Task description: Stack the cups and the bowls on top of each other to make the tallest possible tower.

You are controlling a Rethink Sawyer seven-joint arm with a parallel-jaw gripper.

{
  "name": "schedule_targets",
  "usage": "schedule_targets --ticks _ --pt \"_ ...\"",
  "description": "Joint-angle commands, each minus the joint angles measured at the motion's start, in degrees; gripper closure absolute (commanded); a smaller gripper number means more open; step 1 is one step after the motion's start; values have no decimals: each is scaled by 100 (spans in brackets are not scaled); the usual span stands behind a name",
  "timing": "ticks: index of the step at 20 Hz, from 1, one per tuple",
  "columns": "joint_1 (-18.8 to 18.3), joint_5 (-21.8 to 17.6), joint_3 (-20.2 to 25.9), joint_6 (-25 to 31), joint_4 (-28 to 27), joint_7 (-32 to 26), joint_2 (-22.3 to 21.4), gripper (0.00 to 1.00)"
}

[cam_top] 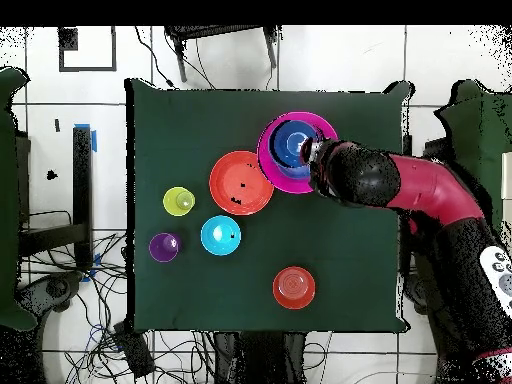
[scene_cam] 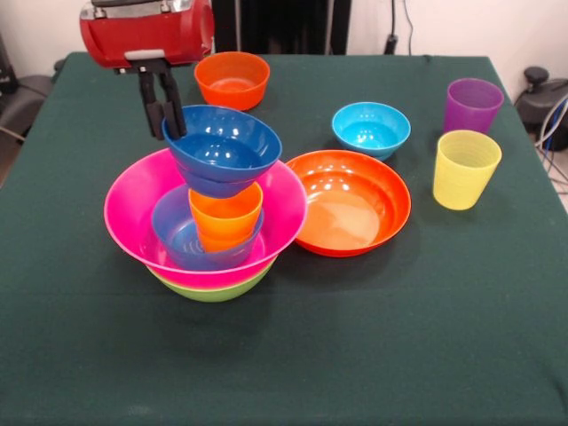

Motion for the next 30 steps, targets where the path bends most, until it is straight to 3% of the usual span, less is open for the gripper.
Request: schedule_targets --ticks 1,30 --pt "197 -143 -28 671 -294 -524 483 100" --pt "341 -322 -206 158 -87 -177 513 100"
